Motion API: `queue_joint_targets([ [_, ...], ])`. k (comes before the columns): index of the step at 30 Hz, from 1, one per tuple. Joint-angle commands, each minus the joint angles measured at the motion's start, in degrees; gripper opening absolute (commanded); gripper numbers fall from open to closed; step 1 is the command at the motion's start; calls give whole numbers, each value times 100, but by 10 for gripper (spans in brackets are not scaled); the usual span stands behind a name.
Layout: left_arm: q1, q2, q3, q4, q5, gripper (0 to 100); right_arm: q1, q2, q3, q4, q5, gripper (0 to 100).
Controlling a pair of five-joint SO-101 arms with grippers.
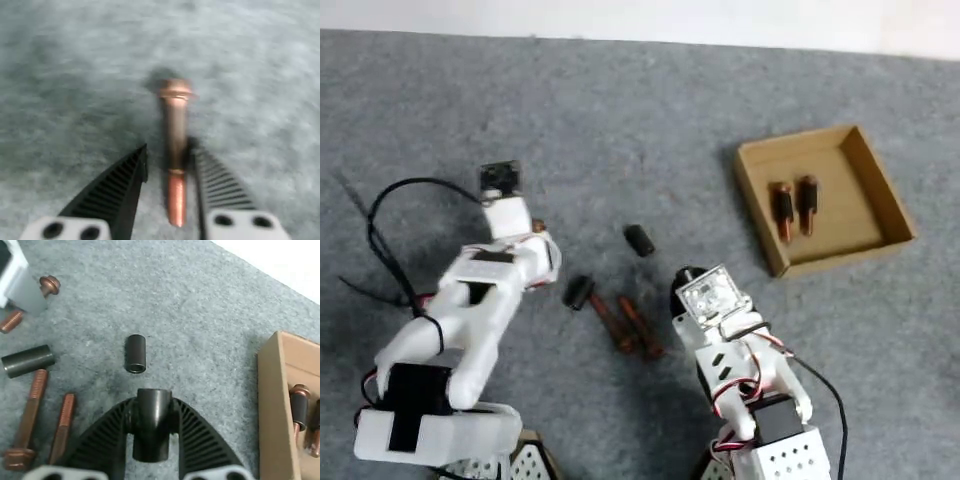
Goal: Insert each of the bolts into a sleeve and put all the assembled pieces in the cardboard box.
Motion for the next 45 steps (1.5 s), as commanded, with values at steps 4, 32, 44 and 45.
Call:
queue_joint_targets([
  [4,-145,84,-778,598,18,220,101,-75,716,-4,53,4],
  [32,-268,1367,-2422,1793,-18,112,101,-92,716,-4,79,4],
  [44,-426,1367,-2527,1802,-18,6,66,-66,620,497,97,4],
  [45,-426,1367,-2527,1802,-18,6,66,-66,541,532,97,4],
])
